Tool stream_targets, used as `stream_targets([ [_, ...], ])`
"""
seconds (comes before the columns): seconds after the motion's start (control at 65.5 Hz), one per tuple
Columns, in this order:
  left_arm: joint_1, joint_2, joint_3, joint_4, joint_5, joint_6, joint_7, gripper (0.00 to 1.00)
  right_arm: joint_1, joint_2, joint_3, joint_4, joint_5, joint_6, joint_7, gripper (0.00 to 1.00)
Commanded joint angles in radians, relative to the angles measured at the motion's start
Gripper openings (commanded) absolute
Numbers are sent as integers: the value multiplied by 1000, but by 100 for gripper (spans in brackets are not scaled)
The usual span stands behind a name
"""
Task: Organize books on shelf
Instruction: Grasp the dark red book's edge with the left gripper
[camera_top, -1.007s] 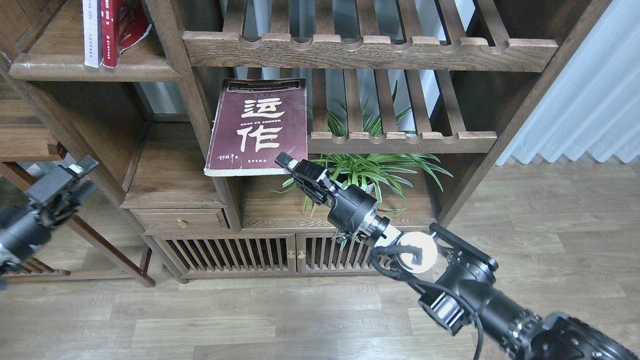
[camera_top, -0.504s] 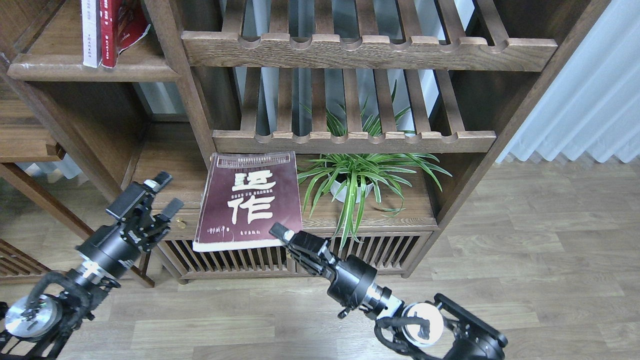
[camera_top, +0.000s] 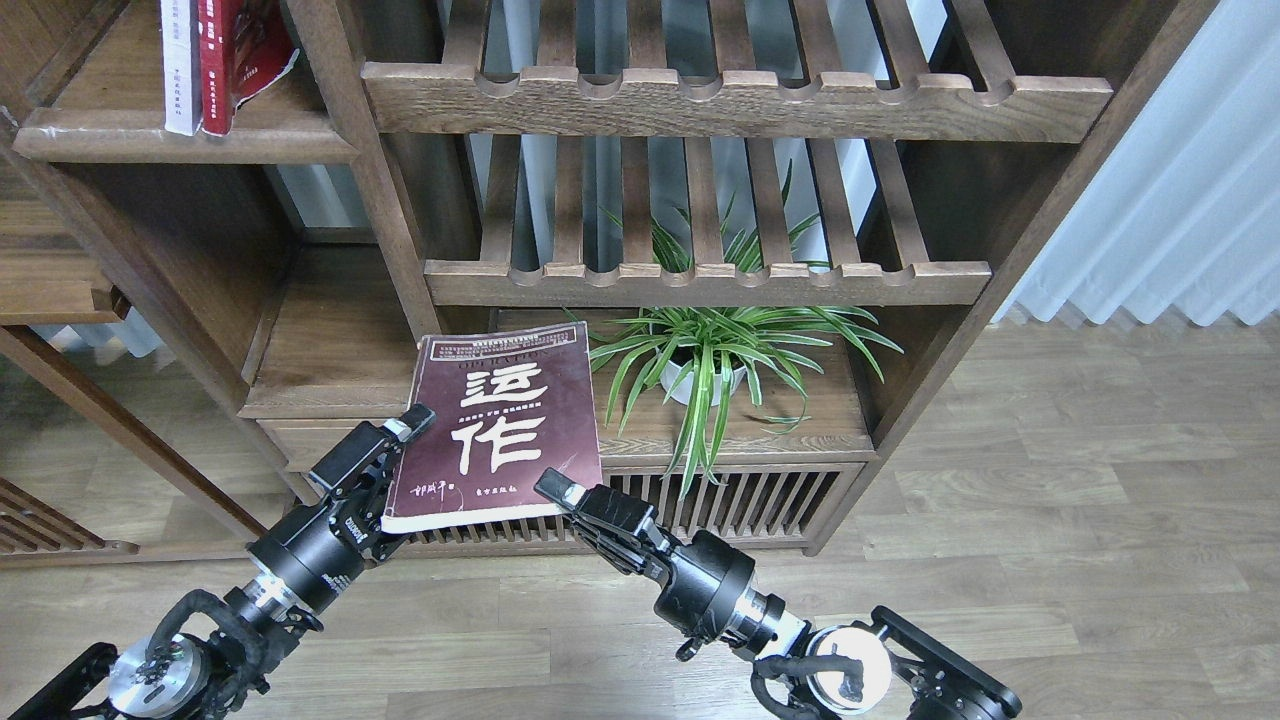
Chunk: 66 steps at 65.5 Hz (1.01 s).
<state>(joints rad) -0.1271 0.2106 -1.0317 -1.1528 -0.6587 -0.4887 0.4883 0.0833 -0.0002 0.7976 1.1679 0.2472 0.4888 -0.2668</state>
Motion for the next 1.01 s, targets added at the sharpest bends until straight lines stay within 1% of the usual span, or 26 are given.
stream_targets([
  [0.0, -14, 3, 74, -7, -51, 0, 0, 29, -10, 0, -6, 4, -5, 0, -2, 1],
  [0.046, -17, 4, 96, -8, -51, 0, 0, 28, -13, 0, -6, 4, -9, 0, -3, 1],
  [0.061, -19, 4, 102, -8, -51, 0, 0, 26, -16, 0, -6, 4, -14, 0, -3, 1],
  [0.107, -20, 6, 105, -10, -51, 0, 0, 20, -17, 0, -6, 4, -20, 0, -3, 1],
  [0.122, -20, 6, 105, -10, -53, 0, 0, 13, -19, 0, -5, 4, -23, 0, -2, 1],
  [0.153, -22, 4, 104, -10, -62, 0, 0, 9, -20, 0, -3, 4, -26, 0, -2, 2],
  [0.382, -22, 13, 93, -8, -62, 0, 0, 7, -20, 0, 6, 4, -29, 0, -2, 2],
  [0.458, -22, 27, 88, -10, -62, 0, 0, 7, -19, 0, 12, 3, -29, 0, 3, 6],
  [0.488, -22, 35, 85, -11, -62, 0, 0, 7, -19, 0, 14, 4, -28, 0, 4, 14],
  [0.504, -22, 44, 82, -11, -62, 0, 0, 7, -13, 0, 14, 4, -31, 0, 3, 30],
  [0.519, -22, 47, 81, -11, -62, 0, 0, 7, -11, 0, 14, 4, -32, 0, 1, 37],
  [0.534, -22, 55, 78, -13, -62, 0, 0, 7, -5, 0, 12, 4, -37, 0, 0, 57],
  [0.549, -22, 58, 78, -13, -62, 0, 0, 7, -4, 0, 12, 4, -39, 0, 0, 67],
  [0.565, -22, 62, 76, -13, -62, 0, 0, 7, -1, 0, 12, 4, -43, 0, 0, 78],
  [0.58, -22, 70, 73, -15, -62, 0, 0, 7, 6, 0, 14, 4, -51, 0, 1, 93],
  [0.595, -22, 73, 73, -15, -62, 0, 0, 7, 9, 0, 14, 4, -52, 0, 1, 96],
  [0.61, -22, 79, 71, -15, -62, 0, 0, 7, 12, 0, 14, 4, -54, 0, 3, 99],
  [0.626, -22, 85, 71, -13, -62, 0, 0, 7, 13, 0, 15, 4, -54, 0, 6, 99],
  [0.672, -22, 118, 70, -18, -62, 0, 0, 7, 18, 0, 23, 1, -54, 0, 12, 99],
  [0.885, -11, 268, 64, -74, -75, 0, 0, 7, 18, 0, 48, -7, -55, 0, 14, 100],
  [0.9, -11, 288, 64, -77, -74, 0, 0, 7, 18, 0, 48, -8, -55, 0, 14, 100],
  [0.916, -12, 338, 67, -84, -71, 0, 0, 7, 18, 0, 48, -10, -55, 0, 14, 100],
  [0.992, -12, 395, 67, -88, -70, 0, 0, 7, 16, 0, 48, -11, -55, 0, 14, 100],
])
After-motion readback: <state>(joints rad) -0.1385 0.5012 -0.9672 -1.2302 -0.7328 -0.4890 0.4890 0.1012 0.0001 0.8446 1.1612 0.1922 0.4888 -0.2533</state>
